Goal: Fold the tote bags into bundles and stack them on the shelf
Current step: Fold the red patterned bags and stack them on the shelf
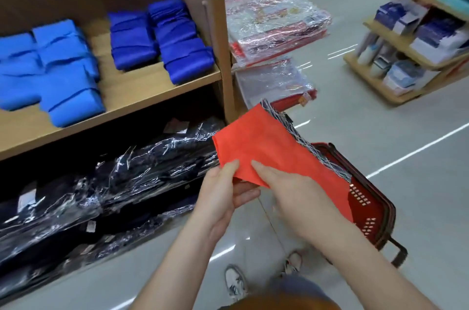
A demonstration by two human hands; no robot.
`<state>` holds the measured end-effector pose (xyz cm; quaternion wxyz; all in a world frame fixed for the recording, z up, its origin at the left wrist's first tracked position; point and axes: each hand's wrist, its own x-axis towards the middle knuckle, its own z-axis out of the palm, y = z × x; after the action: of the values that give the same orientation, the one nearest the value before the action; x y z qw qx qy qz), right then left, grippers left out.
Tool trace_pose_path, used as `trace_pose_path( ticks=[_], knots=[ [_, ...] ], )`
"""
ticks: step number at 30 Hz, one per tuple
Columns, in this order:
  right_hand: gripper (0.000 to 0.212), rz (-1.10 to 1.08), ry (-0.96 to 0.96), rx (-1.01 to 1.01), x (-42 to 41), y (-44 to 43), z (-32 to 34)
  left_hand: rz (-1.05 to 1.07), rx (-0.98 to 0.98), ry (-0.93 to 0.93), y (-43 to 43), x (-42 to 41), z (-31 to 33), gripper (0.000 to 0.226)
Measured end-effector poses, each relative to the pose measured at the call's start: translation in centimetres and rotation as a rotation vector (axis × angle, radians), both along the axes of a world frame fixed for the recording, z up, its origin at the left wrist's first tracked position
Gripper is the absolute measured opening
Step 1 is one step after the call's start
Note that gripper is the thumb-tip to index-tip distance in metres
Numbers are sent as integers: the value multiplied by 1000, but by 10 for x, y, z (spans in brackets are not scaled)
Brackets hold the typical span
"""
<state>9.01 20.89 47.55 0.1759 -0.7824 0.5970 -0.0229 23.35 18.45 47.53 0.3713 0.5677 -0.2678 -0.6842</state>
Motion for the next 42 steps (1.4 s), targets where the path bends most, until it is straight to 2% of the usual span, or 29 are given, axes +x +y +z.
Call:
trace_pose_path(
  ticks=[1,2,4,5,6,8,9,10,13,16,22,24,26,28,29,30,31,33,34,37,39,41,42],
  knots=[
    [73,31,57,16,-1,0,6,-71,-40,-36,6,14,-3,26],
    [66,77,120,39,-2,0,14,-156,-125,-115,12,30,-5,49],
    [57,187,182,114,-3,-4,32,-320,-373,-383,20,61,0,95],
    [52,236,177,148,-1,-8,41,-392,-514,-531,22,72,6,104],
    [41,281,152,168,3,-13,48,-459,-641,-670,23,81,13,99],
    [18,353,70,184,12,-24,54,-568,-749,-911,23,95,23,52],
    [13,360,16,188,17,-30,56,-572,-706,-986,24,101,27,28],
    [12,344,-49,196,21,-36,55,-536,-639,-1009,27,109,30,17],
    [13,305,-171,268,20,-60,52,-303,-556,-1045,43,142,43,19],
    [10,313,-270,443,18,-87,47,-1,-489,-1115,76,182,66,24],
    [17,317,-785,568,91,-103,38,340,-381,-1246,138,241,90,28],
    [20,286,-915,576,130,-99,40,463,-342,-1140,156,258,94,29],
    [21,283,-985,521,166,-96,43,542,-302,-921,180,278,98,32],
    [20,304,-999,462,200,-93,48,551,-238,-774,207,300,94,57],
    [20,319,-988,438,217,-90,50,553,-209,-761,219,312,90,72],
    [21,335,-971,414,233,-87,52,571,-182,-769,228,322,86,74],
    [21,349,-953,398,249,-83,54,581,-155,-788,235,334,82,61],
    [23,369,-906,349,285,-77,56,573,-117,-813,244,358,78,20],
    [23,382,-868,314,303,-74,57,542,-86,-869,248,370,78,8],
    [25,440,-713,239,360,-69,66,423,-44,-1028,260,424,71,6],
    [22,459,-669,367,394,-68,77,368,-21,-1176,264,464,69,14],
    [11,457,-731,575,423,-68,96,340,-33,-1318,261,500,77,19],
    [9,469,-767,599,435,-70,106,355,-64,-1344,257,516,84,21]
  ],
)
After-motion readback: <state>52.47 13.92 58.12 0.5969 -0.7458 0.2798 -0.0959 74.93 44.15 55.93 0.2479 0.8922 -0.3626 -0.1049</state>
